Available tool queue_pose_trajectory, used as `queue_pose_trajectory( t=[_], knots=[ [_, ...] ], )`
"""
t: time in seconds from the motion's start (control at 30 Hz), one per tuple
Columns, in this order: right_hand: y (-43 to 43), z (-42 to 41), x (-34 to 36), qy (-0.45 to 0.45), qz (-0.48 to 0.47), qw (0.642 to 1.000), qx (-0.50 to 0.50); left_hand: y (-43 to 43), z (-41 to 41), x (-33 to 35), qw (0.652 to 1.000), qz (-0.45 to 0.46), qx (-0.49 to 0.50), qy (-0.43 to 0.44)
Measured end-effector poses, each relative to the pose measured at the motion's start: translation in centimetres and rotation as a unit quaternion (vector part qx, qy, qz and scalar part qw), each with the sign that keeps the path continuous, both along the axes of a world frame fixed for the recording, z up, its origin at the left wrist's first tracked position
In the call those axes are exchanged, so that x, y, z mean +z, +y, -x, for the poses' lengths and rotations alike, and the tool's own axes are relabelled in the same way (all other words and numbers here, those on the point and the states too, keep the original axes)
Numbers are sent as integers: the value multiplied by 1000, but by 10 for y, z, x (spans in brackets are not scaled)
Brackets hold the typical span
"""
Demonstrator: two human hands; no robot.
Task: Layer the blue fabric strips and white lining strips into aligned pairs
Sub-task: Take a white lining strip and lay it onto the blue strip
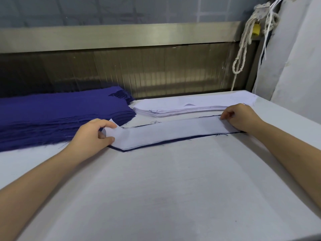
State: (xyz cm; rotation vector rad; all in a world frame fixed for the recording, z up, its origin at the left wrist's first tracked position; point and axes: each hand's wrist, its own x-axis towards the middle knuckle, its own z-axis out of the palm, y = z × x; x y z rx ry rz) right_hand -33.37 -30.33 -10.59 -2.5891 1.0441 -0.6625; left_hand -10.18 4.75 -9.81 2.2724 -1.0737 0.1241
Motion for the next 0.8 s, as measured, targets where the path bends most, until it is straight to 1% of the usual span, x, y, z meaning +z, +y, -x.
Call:
queue_pose_trajectory(
  t=[0.3, 0.5, 0.7, 0.8],
  knots=[
    [5, 2, 2, 4, 4, 999, -34, 3, -4, -4, 994, -36, -42, -92],
    [10, 2, 5, 12, 6, 999, -42, 4, -7, -6, 989, -41, -19, -144],
    [11, 3, 6, 10, 31, 999, -34, 4, -12, -10, 979, -71, 16, -190],
    [10, 2, 5, 13, 40, 999, -29, 5, -12, -11, 976, -67, 13, -205]
  ],
)
